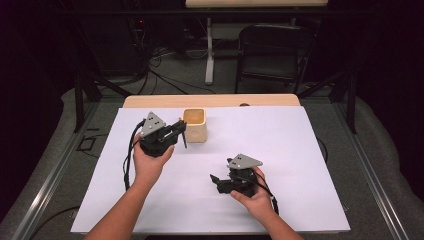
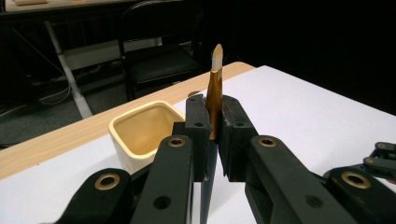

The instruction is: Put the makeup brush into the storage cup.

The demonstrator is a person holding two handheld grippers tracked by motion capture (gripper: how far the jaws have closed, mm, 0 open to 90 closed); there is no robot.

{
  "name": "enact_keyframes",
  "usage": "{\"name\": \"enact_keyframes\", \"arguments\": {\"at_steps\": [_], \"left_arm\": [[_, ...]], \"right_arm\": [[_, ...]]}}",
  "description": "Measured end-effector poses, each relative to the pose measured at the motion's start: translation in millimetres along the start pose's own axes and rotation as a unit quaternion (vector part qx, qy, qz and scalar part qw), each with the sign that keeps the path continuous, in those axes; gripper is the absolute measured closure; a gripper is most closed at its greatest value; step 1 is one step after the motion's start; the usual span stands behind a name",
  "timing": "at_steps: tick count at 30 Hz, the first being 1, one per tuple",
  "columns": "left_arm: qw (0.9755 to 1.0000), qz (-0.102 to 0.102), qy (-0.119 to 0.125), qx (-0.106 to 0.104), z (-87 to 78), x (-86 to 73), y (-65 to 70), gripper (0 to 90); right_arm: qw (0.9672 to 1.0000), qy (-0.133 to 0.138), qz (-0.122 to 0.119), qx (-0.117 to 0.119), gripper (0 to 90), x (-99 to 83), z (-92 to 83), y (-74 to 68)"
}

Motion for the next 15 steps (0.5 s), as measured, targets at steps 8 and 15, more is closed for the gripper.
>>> {"name": "enact_keyframes", "arguments": {"at_steps": [8,15], "left_arm": [[1.0000,0.004,0.000,0.006,8.4,5.2,-5.2,83.6],[1.0000,-0.001,0.005,0.007,12.4,10.4,-8.8,83.7]], "right_arm": [[1.0000,-0.001,0.003,0.000,19.0,0.0,0.3,1.3],[1.0000,0.000,0.005,0.005,19.0,-0.4,2.6,0.4]]}}
Point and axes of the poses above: each handheld gripper's, and its own axes: z roughly forward along the jaws, x roughly out of its top, y roughly to its right, the point moved 2 cm from there along z, roughly forward along the jaws, and after that the axes turned 10 degrees about y, right-handed, at the moved point
